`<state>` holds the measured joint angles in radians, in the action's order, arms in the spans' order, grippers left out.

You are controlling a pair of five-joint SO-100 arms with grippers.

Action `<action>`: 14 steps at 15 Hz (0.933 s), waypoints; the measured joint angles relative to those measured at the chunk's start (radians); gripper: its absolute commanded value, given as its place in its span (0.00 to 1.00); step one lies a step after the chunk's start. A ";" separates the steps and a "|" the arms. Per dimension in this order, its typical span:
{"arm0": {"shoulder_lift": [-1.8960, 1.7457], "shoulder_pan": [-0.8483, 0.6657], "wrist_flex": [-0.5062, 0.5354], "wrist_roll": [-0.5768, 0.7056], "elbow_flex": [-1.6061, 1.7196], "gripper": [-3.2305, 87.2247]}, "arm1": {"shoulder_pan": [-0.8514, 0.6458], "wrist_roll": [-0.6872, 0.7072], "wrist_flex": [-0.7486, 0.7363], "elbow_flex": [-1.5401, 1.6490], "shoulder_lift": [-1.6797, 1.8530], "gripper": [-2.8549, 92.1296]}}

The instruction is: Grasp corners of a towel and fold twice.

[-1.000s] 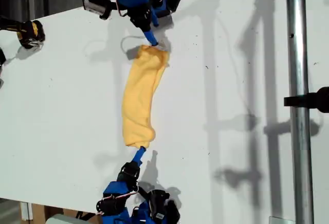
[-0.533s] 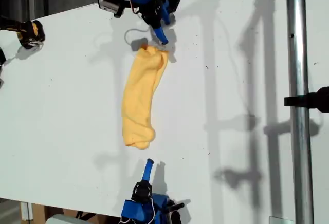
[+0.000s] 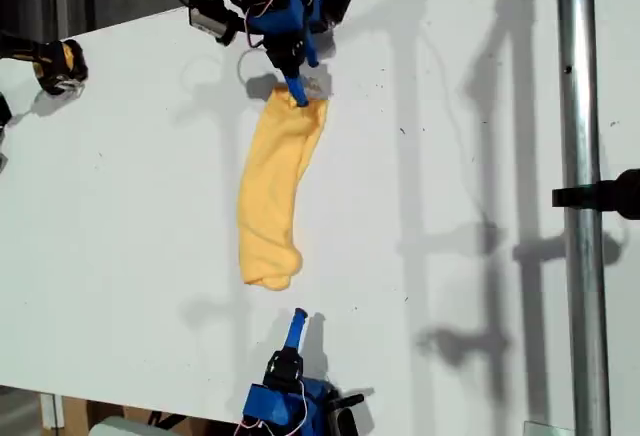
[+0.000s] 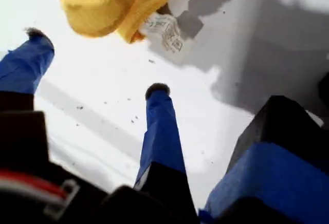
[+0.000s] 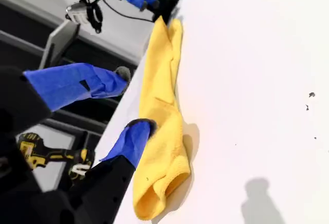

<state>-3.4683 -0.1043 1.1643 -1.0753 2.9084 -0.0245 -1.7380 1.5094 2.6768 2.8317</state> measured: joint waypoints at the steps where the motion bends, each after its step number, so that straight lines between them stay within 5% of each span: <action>1: 0.000 0.002 0.000 0.000 0.000 0.19 | -0.060 0.029 -0.020 0.017 -0.009 0.47; 7: 0.000 0.002 0.000 0.000 0.000 0.18 | -0.287 0.193 -0.258 -0.017 -0.388 0.48; 14: 0.000 0.002 0.018 0.000 0.000 0.16 | -0.284 0.216 -0.529 -0.130 -0.828 0.47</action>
<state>-3.4683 -0.1028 1.1827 -1.0753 2.9084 -0.3083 -1.5217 0.9802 2.5464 2.0034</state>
